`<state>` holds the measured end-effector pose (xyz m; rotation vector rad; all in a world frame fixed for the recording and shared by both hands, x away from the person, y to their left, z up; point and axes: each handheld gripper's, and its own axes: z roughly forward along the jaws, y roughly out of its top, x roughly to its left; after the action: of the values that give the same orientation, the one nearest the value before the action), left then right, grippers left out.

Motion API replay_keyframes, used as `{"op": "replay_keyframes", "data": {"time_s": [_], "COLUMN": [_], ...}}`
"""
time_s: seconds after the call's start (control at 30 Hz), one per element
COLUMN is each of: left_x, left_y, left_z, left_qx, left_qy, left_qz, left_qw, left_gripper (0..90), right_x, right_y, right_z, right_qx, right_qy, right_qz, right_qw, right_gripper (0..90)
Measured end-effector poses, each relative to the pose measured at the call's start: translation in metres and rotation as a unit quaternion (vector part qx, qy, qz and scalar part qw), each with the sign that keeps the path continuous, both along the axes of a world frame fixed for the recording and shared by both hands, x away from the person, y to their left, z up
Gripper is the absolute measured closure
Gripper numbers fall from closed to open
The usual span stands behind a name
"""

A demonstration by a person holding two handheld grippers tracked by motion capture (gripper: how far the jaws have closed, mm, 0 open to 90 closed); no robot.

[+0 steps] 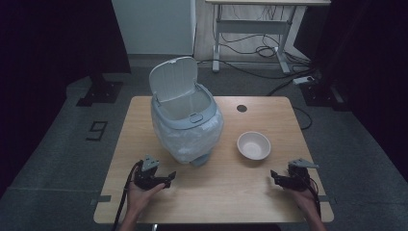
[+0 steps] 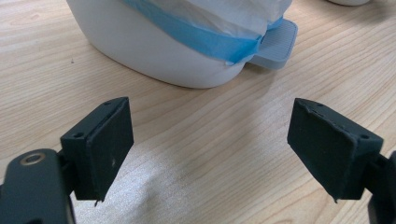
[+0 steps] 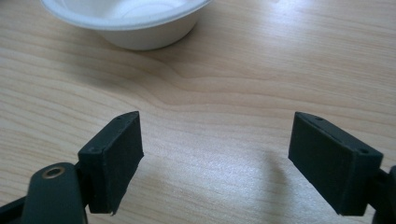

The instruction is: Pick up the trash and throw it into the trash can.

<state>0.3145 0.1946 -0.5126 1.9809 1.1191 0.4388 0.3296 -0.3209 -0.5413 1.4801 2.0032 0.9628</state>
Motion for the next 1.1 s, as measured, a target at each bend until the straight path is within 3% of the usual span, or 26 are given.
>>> {"op": "replay_keyframes", "data": {"time_s": [0.2, 0.53, 0.73, 0.87, 1.1], "left_x": [0.001, 0.0, 0.001, 0.001, 0.001], "left_y": [0.005, 0.009, 0.009, 0.009, 0.011], "left_z": [0.0, -0.001, -0.002, -0.003, -0.003], "left_qx": [-0.006, -0.014, -0.013, -0.016, -0.028], "left_qy": [0.001, 0.003, 0.007, 0.01, 0.008], "left_qz": [0.005, 0.008, 0.006, 0.005, 0.002], "left_qw": [1.0, 0.9999, 0.9999, 0.9998, 0.9996], "left_gripper": [14.2, 14.4, 14.4, 14.4, 14.5], "right_x": [0.003, 0.025, 0.037, 0.05, 0.07], "right_y": [0.001, 0.014, 0.02, 0.021, 0.027], "right_z": [0.007, 0.029, 0.037, 0.042, 0.042], "right_qx": [0.007, 0.003, 0.003, 0.019, 0.003], "right_qy": [-0.01, -0.026, -0.026, -0.019, -0.01], "right_qz": [0.004, 0.018, 0.016, 0.015, 0.008], "right_qw": [0.9999, 0.9995, 0.9995, 0.9995, 0.9999], "right_gripper": [18.6, 19.9, 20.2, 20.3, 20.6]}}
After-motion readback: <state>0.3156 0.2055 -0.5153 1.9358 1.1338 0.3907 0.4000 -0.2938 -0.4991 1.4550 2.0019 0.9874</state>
